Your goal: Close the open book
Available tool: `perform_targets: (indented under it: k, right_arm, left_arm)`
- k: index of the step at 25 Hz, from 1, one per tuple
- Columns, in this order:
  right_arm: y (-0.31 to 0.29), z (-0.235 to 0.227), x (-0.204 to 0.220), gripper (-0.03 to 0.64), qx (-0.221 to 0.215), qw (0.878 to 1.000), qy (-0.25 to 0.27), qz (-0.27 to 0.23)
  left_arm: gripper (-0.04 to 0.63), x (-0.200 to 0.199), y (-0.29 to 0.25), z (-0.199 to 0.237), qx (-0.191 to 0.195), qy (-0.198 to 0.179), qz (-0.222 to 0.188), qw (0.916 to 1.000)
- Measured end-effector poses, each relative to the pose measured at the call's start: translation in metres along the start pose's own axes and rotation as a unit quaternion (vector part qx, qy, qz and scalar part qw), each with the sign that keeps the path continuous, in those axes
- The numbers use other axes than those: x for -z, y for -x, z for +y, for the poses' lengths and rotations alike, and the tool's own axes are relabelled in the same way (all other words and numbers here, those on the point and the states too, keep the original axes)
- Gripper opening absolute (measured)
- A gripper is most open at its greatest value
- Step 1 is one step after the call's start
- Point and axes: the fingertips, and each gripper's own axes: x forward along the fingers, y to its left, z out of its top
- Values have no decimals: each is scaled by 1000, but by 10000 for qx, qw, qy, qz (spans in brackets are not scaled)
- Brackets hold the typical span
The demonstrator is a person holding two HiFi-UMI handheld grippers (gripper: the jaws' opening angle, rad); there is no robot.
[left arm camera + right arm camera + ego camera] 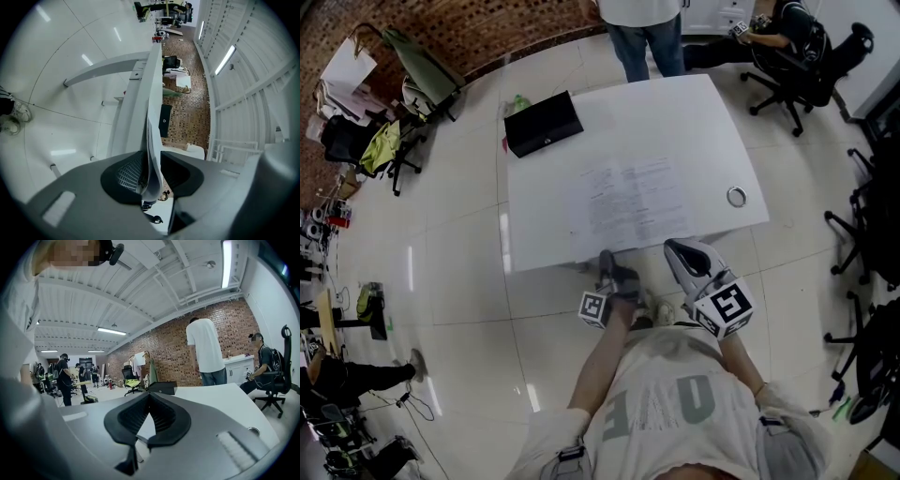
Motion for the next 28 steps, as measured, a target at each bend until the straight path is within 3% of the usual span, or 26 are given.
perform_targets:
  k: [3,7,10,11,12,15,17,18,24,28]
  right_arm:
    - [0,0,2,3,-17,10000,-6,21]
    - [2,2,7,3,-7,10000,-2,54]
    - [3,2,7,3,-13,10000,4,46]
    - [4,1,7,3,-12,10000,8,35]
    - [4,1,6,3,-9,10000,10,21]
    - [5,2,3,3,32,10000,1,-32]
    - [7,2,2,3,91,9999,-11,-58]
    - [9,1,2,3,126,9999,-16,-59]
    - [27,-16,11,3,467,9988,-125,-47]
    - [34,-26,11,3,608,9980,-171,-61]
  left_arm:
    - [110,-3,-3,-15,83,-514,27,9986]
    - [48,3,-2,-35,-17,-1347,173,9907]
    - [32,22,-1,-53,145,-2045,455,9777]
    - [35,33,-1,-60,245,-2462,655,9667]
    - [41,45,0,-69,350,-2973,892,9500]
    - [55,83,2,-88,661,-4438,1585,8795]
    - [81,106,4,-93,887,-4989,1976,8392]
    - [84,115,6,-94,1011,-5126,2132,8255]
    - [109,160,15,-97,1581,-5434,2627,7815]
    - [109,169,14,-107,1768,-5524,2580,7727]
